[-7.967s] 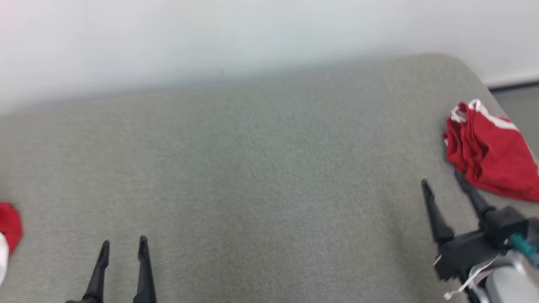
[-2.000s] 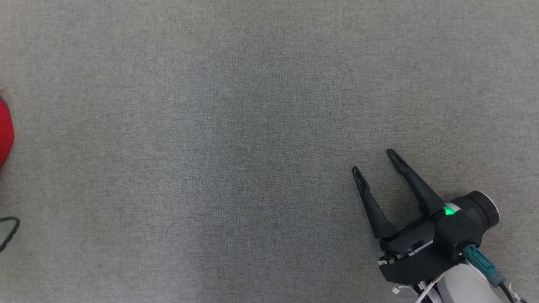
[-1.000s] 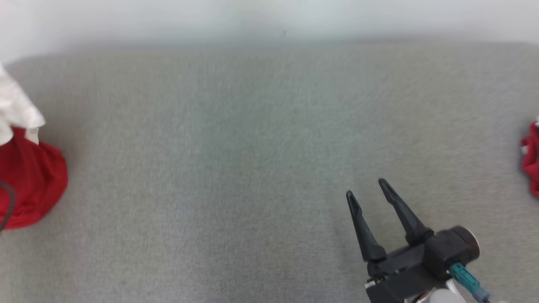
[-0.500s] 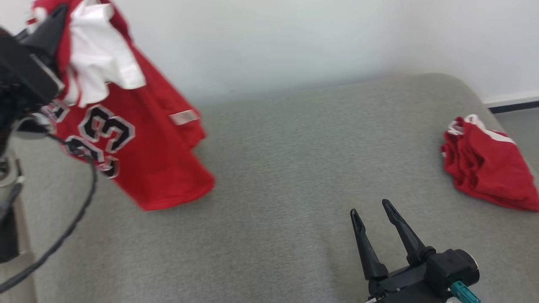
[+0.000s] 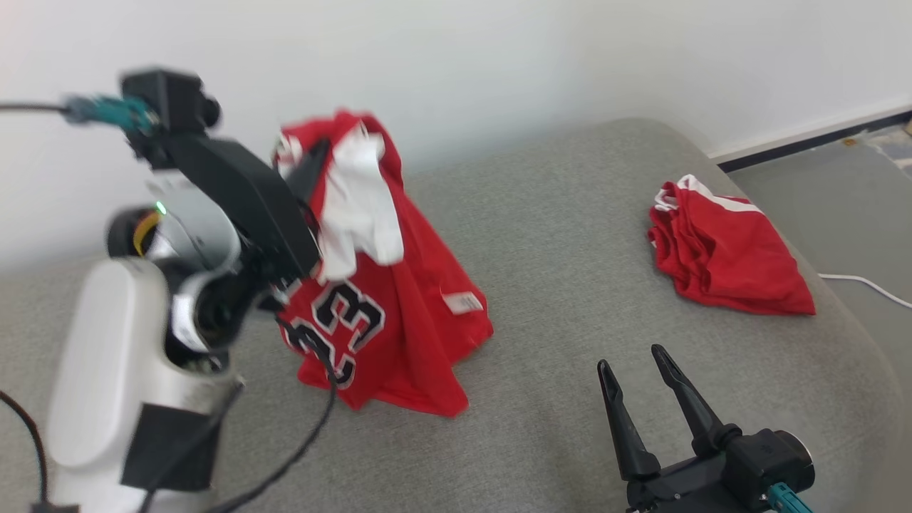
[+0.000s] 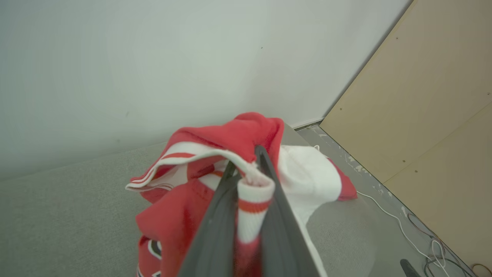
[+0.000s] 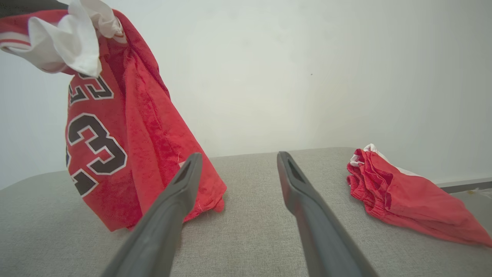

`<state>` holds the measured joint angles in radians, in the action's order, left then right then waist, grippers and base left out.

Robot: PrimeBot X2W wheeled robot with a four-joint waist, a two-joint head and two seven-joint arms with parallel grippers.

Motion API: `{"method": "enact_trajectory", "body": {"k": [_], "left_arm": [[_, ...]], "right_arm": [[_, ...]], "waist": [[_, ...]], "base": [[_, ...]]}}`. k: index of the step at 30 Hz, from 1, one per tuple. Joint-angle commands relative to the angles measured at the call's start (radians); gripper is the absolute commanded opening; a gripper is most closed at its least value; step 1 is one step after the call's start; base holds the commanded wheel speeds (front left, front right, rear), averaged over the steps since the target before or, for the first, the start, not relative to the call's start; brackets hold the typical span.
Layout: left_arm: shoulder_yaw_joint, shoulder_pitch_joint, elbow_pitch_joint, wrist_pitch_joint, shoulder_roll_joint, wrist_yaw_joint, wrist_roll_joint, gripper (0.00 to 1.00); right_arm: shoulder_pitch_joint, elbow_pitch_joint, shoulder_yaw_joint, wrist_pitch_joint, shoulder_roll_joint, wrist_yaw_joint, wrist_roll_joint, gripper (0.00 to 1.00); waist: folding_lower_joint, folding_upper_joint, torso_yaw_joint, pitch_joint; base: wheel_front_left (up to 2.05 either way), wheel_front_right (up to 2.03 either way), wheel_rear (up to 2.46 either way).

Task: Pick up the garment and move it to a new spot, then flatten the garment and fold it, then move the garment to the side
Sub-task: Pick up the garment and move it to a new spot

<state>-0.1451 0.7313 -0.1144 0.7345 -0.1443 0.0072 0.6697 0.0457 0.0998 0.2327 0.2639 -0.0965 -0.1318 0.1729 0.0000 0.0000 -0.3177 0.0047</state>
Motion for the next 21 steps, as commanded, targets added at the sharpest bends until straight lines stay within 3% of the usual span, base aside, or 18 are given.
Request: {"method": "enact_trajectory", "body": {"k": [1,6,12,13,14,15,21], "left_arm": [[-0.002,-0.024,-0.01,-0.015,0.008,-0.007,-0.005,0.0],[-0.028,-0.136,-0.104,-0.118,0.022,-0.013,-0.047,0.0],[-0.107,-0.264,-0.251,-0.329,0.028,-0.033,-0.171,0.0],[-0.12,-0.277,-0.271,-0.371,0.031,-0.031,-0.188,0.13],[-0.128,-0.293,-0.296,-0.409,0.034,-0.028,-0.202,0.71],[-0.139,-0.308,-0.317,-0.447,0.037,-0.027,-0.22,1.0],[-0.16,-0.369,-0.388,-0.649,0.072,-0.02,-0.218,1.0]], "right_arm": [[-0.006,-0.002,0.002,0.0,-0.001,0.003,0.003,1.0],[-0.01,0.002,0.008,0.0,-0.002,0.003,0.009,1.0],[-0.018,0.0,0.002,0.0,-0.016,0.003,0.008,1.0],[-0.019,-0.001,-0.003,0.0,-0.018,0.003,0.008,1.0],[-0.019,-0.002,-0.005,0.0,-0.021,0.003,0.006,1.0],[-0.021,-0.003,-0.01,0.0,-0.024,0.003,0.006,1.0],[-0.032,-0.003,-0.012,0.0,-0.037,0.003,0.005,1.0]], "waist": [[0.0,0.0,-0.017,0.004],[0.0,0.0,-0.019,0.012],[0.0,0.0,0.011,0.014],[0.0,0.0,0.019,0.015],[0.0,0.0,0.026,0.014],[0.0,0.0,0.035,0.014],[0.0,0.0,0.084,0.009]], "base": [[0.0,0.0,0.0],[0.0,0.0,0.0],[0.0,0.0,0.0],[0.0,0.0,0.0],[0.0,0.0,0.0],[0.0,0.0,0.0],[0.0,0.0,0.0]]}}
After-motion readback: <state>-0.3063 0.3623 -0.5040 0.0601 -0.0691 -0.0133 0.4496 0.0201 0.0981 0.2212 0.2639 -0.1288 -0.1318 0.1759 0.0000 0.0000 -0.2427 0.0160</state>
